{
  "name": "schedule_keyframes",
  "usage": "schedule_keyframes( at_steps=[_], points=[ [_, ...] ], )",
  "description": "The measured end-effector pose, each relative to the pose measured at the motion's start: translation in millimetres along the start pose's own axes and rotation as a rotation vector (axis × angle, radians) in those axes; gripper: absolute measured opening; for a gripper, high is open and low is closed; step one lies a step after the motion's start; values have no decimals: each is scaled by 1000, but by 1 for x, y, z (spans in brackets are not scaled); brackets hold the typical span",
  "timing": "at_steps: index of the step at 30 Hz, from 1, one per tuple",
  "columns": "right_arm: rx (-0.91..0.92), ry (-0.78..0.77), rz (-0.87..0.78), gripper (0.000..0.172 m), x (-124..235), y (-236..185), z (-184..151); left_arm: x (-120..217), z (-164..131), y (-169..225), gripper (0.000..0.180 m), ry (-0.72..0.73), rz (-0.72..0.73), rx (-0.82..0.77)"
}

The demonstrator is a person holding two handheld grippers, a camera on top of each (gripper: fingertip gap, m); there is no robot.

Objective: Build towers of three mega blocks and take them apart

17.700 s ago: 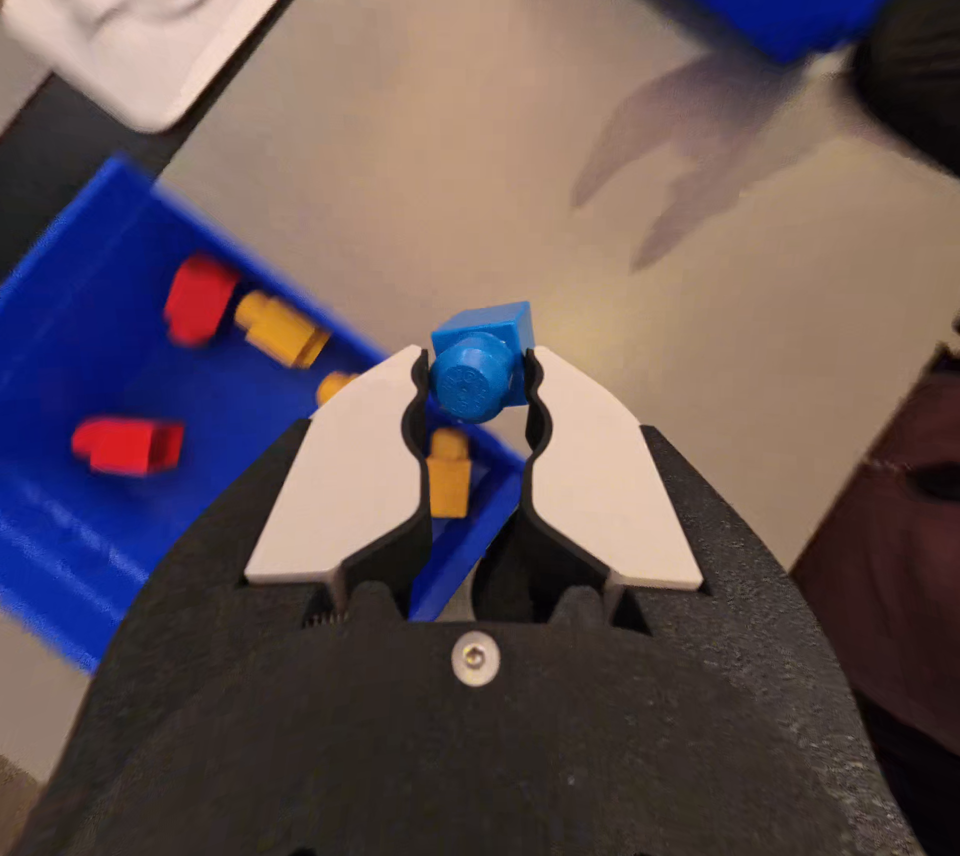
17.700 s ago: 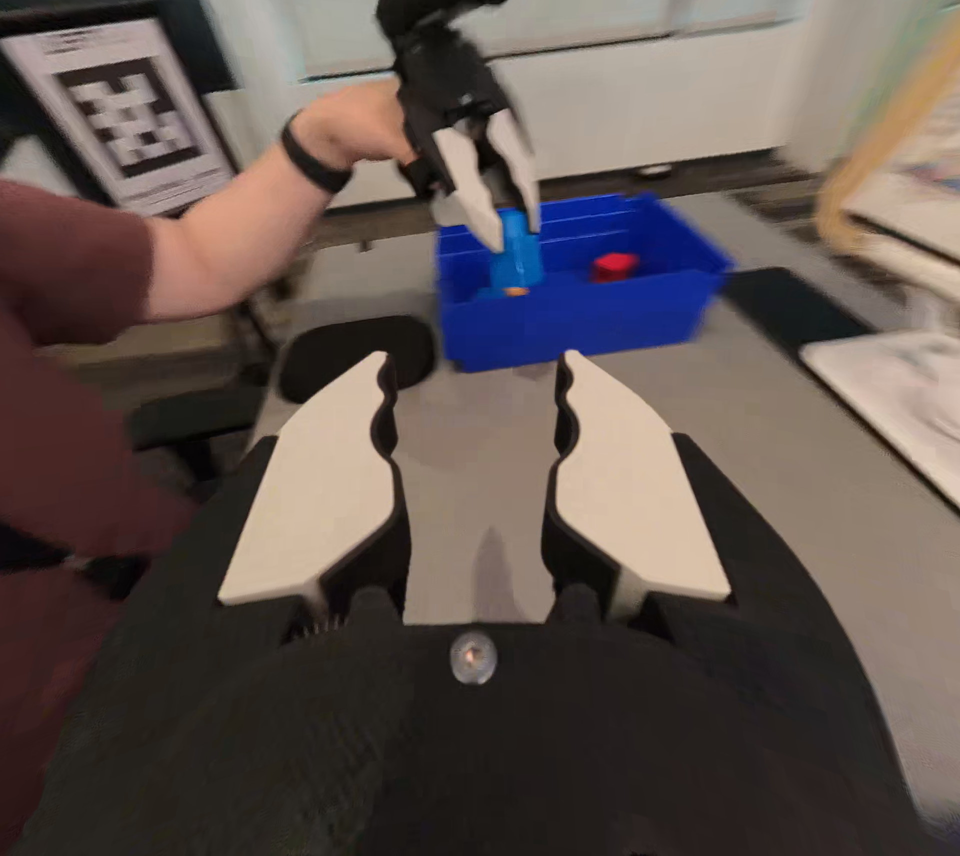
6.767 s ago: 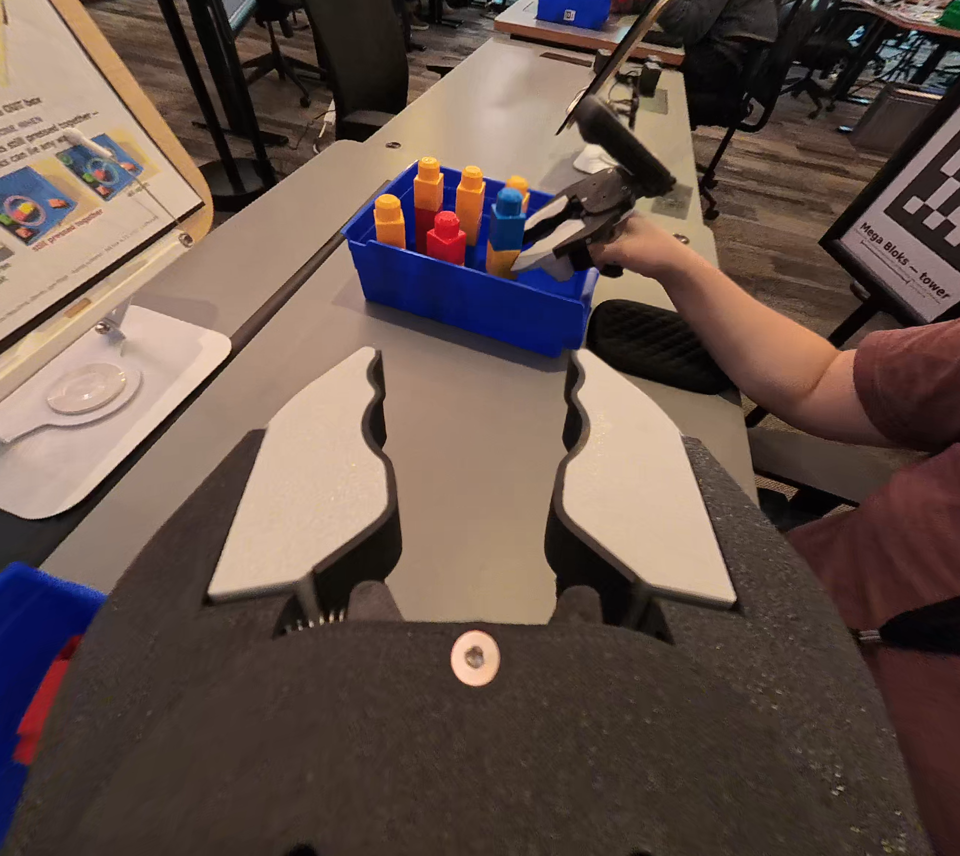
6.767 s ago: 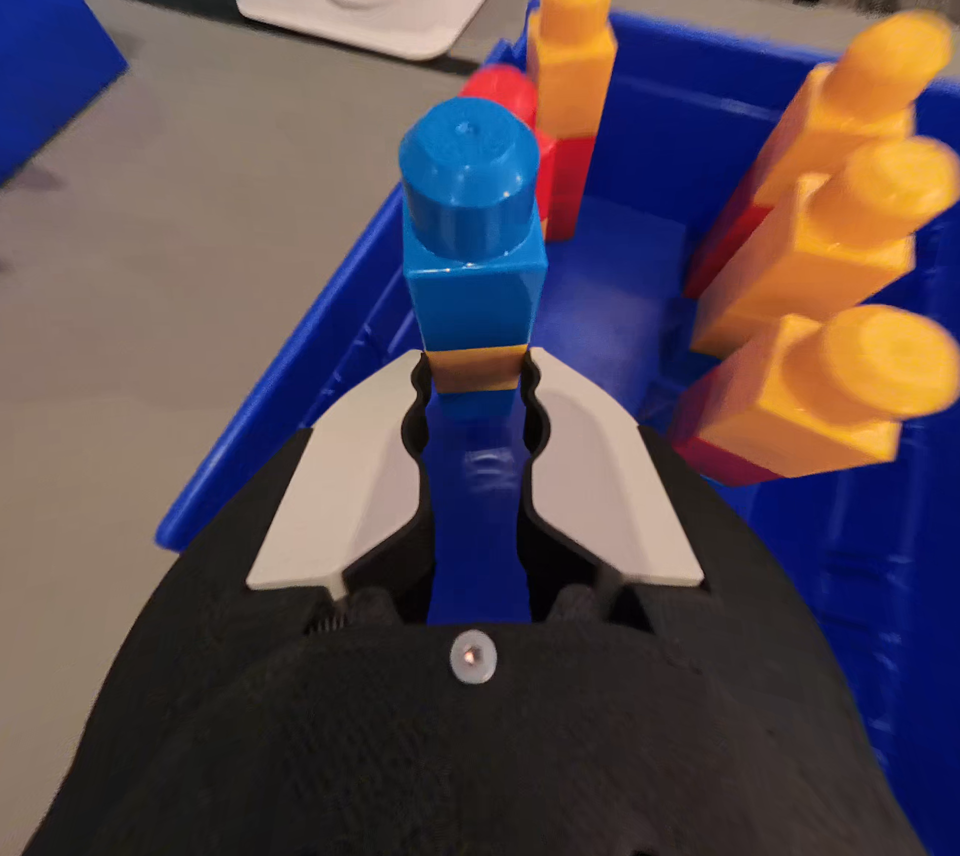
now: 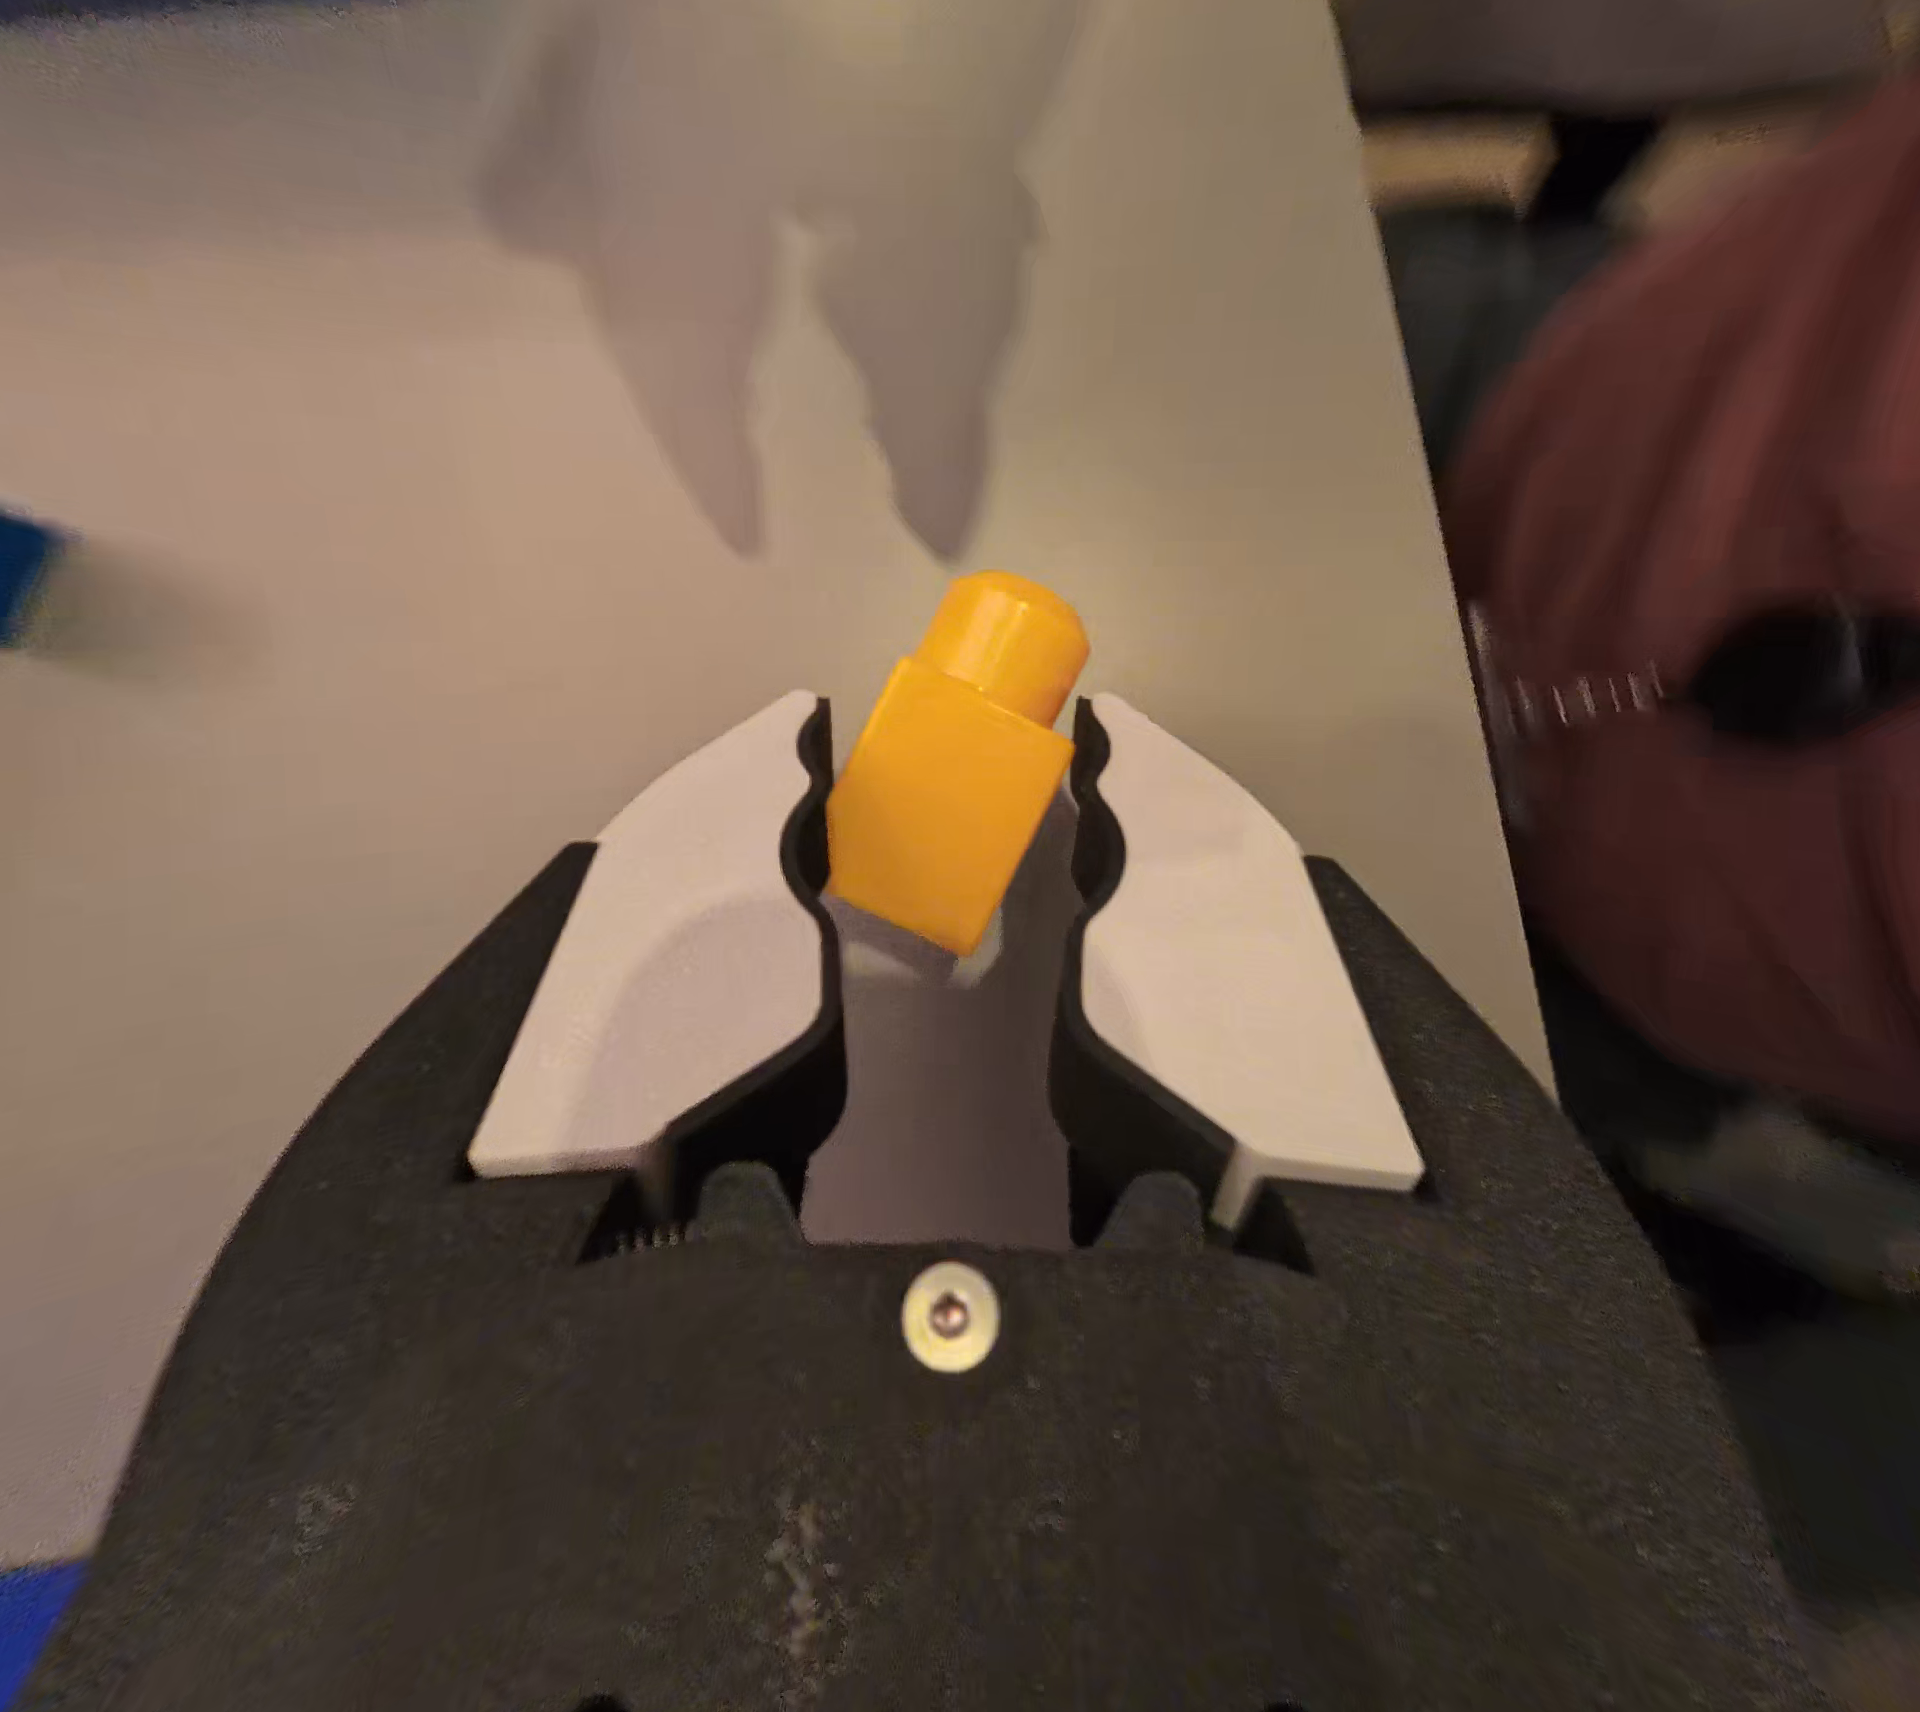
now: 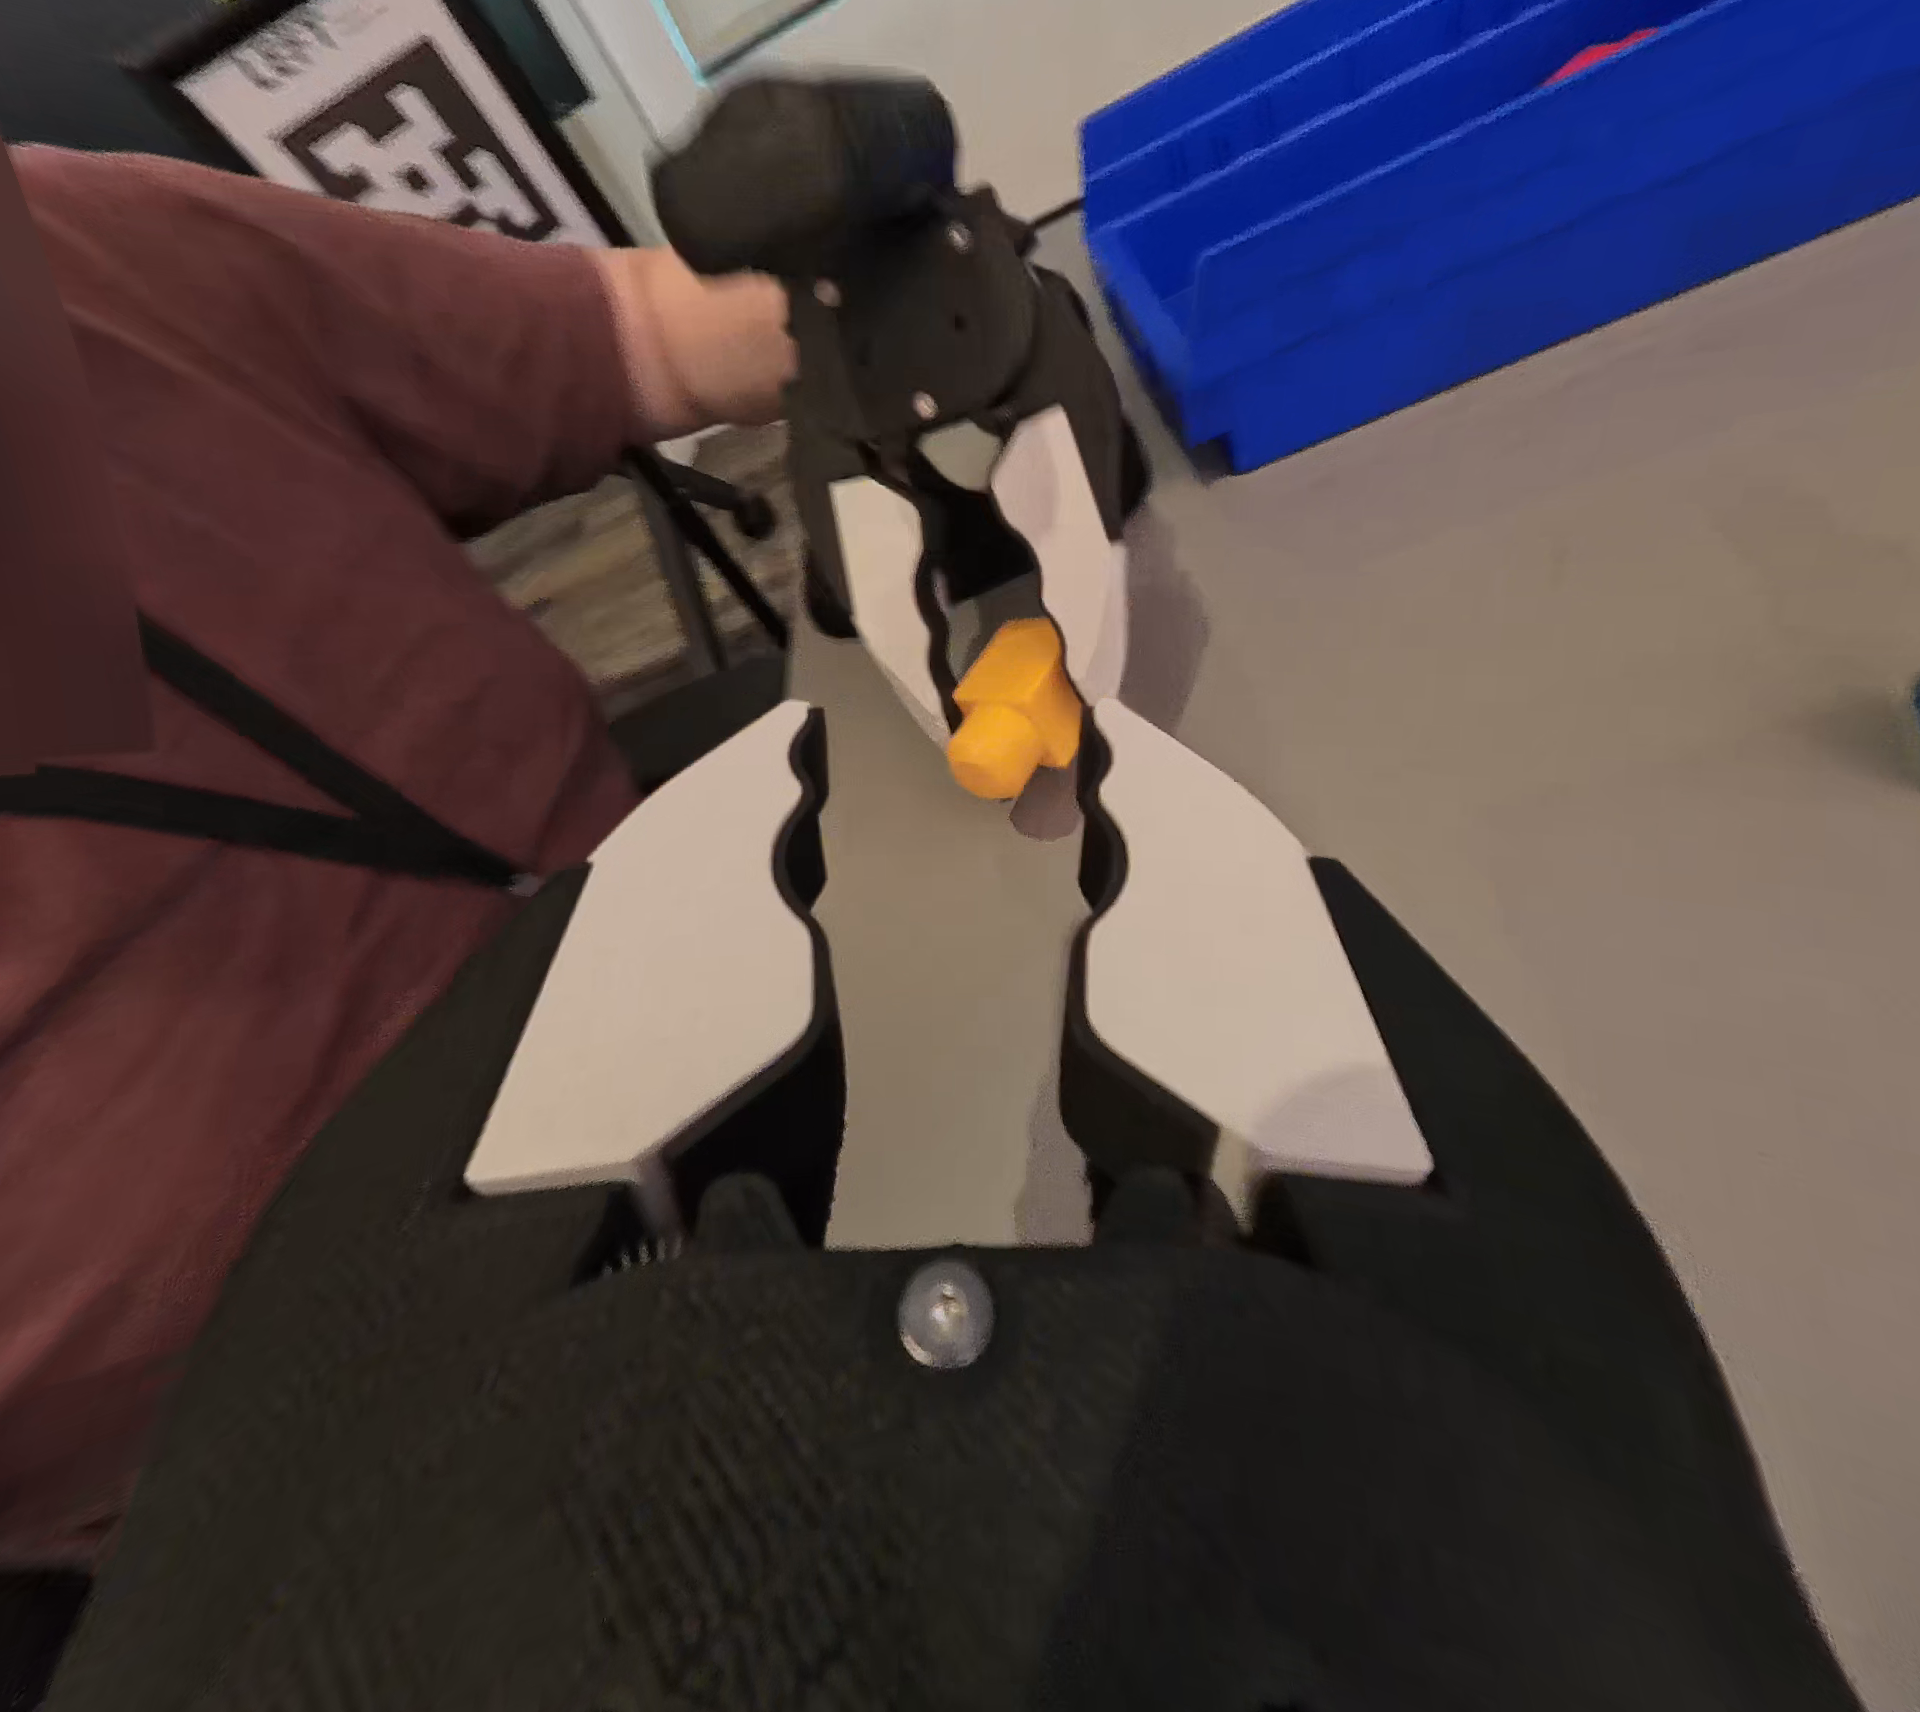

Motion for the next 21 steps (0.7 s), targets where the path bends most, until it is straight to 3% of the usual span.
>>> schedule_keyframes(
  at_steps=[4, 8, 13, 16, 18, 21],
  points=[
    [98, 95, -59, 51, -21, 12, 18, 23, 33, -31, 44, 253, 133, 255],
    [26, 69, -116, 54, -39, 28, 34, 41, 47, -47, 43, 375, 283, 284],
    [-258, 67, -71, 50, -51, 44, 39, 57, 51, -56, 43, 423, 449, 265],
    [-412, 70, 55, 44, -56, 46, 42, 61, 52, -58, 41, 433, 503, 243],
    [-461, 49, 134, 28, -58, 47, 40, 64, 54, -54, 37, 458, 485, 240],
    [-471, 20, 174, 28, -63, 50, 37, 69, 49, -53, 37, 437, 504, 213]
  ],
)
Point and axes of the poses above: each gripper's, where its closed fingertips meet, x back along the fingers, z out of its top, y = z × x across the jaws, the point moved 3 cm from there along x, back along the fingers
